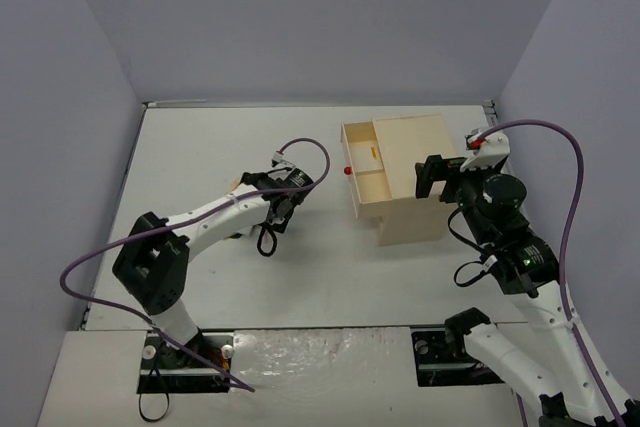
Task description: Organize the makeup
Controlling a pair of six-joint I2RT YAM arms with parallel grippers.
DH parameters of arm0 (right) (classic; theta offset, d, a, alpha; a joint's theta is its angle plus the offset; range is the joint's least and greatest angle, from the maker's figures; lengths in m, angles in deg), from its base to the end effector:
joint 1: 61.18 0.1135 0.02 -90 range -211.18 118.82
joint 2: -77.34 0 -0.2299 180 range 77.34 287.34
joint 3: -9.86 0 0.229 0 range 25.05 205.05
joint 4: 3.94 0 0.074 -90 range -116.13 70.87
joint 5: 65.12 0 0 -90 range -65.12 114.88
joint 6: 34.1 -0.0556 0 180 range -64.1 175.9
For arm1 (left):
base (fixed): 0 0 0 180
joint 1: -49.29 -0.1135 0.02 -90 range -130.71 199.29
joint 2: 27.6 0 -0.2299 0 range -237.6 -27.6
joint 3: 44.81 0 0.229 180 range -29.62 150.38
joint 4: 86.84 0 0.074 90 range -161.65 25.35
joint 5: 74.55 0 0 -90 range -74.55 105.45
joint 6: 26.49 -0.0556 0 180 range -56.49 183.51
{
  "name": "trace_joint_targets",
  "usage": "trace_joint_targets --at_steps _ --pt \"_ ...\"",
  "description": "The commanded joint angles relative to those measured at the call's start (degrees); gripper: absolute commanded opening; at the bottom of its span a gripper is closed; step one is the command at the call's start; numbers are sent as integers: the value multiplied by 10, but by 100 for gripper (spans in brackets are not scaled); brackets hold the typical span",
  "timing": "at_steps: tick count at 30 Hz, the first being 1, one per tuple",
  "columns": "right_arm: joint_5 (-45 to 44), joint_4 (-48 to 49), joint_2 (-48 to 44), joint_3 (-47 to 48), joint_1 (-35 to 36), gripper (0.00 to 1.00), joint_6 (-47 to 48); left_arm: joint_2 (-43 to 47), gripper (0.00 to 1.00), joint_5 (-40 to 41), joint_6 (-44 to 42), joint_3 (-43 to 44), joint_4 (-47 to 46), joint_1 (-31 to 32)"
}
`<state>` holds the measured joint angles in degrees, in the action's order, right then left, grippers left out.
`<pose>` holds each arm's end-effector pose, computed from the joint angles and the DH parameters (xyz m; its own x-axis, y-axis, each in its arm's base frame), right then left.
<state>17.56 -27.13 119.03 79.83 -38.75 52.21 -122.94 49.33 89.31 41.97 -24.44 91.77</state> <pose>0.1678 0.0616 0.3864 0.0650 0.0959 -0.9933 -0.2659 0.9611 0.0754 0.2474 -0.1845 0.1947 -0.8133 0.2548 -0.5231 0.0806 0.9397 0.3324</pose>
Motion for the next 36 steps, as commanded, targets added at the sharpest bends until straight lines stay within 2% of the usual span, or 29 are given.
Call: trace_joint_targets --at_steps 1,6,12,21,36 --pt "-19 39 -7 -2 8 100 8 -31 84 51 15 0 -19 3" --pt "-24 40 -6 -4 12 100 11 -67 79 59 21 -24 -33 3" --pt "-22 40 0 -5 14 100 11 -97 68 80 33 -9 -4 5" --pt "-25 40 0 -3 19 100 15 -136 57 90 29 17 16 3" --pt "-29 40 -1 -5 22 100 17 -160 41 94 27 36 27 4"
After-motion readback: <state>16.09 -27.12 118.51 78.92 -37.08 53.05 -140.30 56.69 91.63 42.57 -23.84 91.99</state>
